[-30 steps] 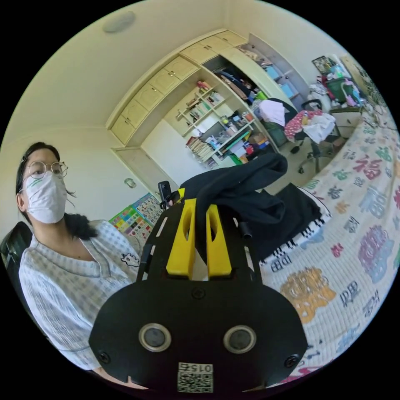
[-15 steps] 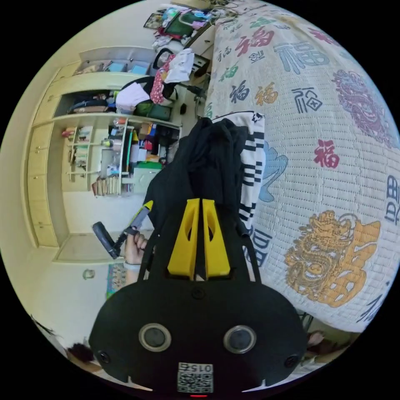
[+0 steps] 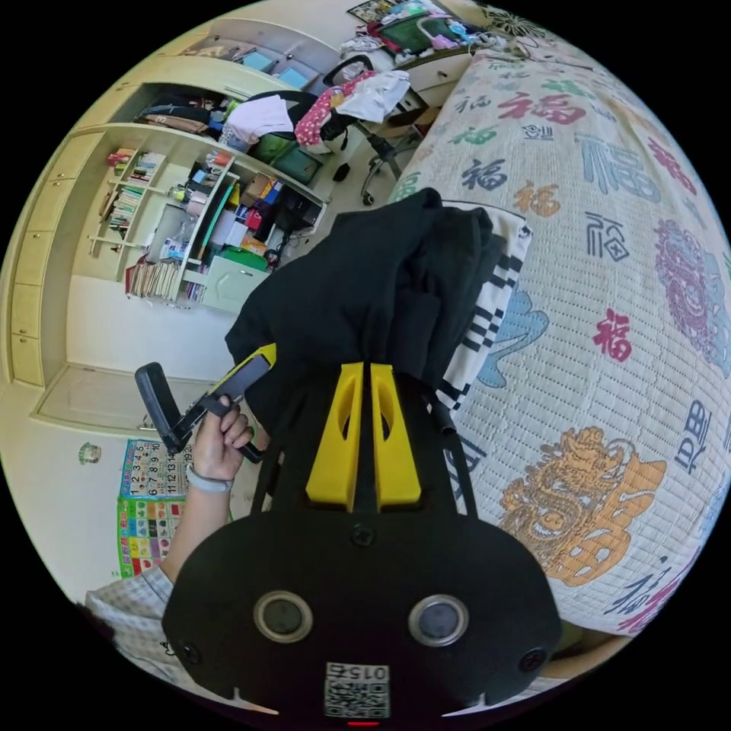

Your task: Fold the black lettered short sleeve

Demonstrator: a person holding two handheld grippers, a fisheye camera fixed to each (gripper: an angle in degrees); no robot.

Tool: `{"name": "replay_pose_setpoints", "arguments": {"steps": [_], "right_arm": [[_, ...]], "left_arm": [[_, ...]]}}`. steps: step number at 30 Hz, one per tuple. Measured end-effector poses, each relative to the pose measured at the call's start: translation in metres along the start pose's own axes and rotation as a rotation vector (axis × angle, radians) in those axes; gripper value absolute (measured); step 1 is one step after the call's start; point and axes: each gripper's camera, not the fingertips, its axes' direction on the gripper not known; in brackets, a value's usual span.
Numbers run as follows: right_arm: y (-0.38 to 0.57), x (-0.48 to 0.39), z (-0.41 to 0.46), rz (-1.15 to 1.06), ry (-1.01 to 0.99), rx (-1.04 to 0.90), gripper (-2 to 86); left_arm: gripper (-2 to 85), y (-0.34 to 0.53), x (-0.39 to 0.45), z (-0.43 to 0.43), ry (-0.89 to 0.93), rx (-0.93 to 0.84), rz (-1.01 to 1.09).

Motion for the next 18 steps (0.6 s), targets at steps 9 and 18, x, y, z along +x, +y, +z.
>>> {"name": "replay_pose_setpoints", "arguments": {"steps": [9,18], "right_arm": [[-0.013,-0.019,-0.047,-0.072,0.01,-0.01,-0.4],[0.088,0.035,-0.251,-0.201,0.305,0.228,-0.4]], "left_arm": [[0.6,0.029,0.041,0.047,-0.035,0.014,-0.028],[2.7,0.15,0.301,0.107,0.399,0.195,0.301]]}}
